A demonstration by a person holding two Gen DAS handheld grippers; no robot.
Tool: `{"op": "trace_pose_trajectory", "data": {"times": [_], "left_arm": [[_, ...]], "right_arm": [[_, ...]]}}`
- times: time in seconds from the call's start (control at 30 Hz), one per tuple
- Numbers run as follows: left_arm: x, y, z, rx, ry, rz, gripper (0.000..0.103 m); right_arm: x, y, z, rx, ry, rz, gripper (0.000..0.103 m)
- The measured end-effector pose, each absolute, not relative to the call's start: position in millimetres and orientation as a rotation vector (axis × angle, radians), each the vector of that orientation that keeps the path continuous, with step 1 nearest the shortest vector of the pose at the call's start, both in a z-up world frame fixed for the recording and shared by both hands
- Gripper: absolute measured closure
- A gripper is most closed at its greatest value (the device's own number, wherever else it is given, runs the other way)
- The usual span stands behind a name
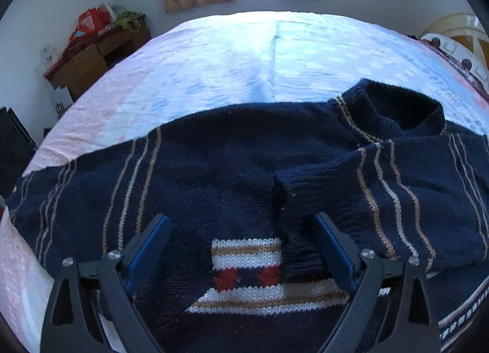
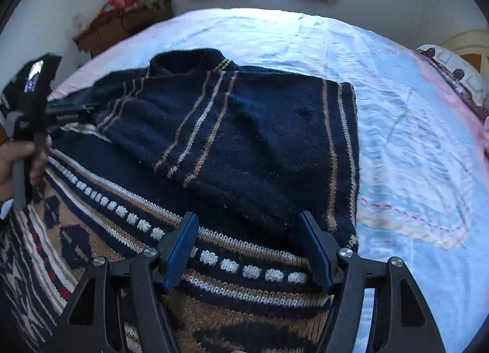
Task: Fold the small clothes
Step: 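Open the left tool off the cuff and move it to the other sleeve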
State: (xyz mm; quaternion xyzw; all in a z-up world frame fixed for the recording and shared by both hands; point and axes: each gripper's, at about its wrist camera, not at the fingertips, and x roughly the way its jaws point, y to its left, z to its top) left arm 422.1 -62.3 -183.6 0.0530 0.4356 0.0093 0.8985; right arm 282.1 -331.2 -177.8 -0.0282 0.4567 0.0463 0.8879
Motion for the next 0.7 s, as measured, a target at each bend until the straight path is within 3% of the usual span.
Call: {"op": "trace_pose_trajectory", "data": {"times": [0.27,0.47,0.7], "left_arm": [[421.4,-56.9,-184.7,0.052,0.915,-0.005,0.004],[421.8,-52.0,-185.8,0.013,0.927,-0.022,0.003],[411.8,-33.4,-176.8,-0.038,0.926,-0.054,0.003]], "right_arm": [[311.7,-281.2,-143.4,-0.024,0.884,0.097,0.035],[345.7,-255.2,-172.2,0.102,0.96,0.109,0.035],[328.2,-211.3,-189.8,-0.151,0.917,0.044,0.034]]}}
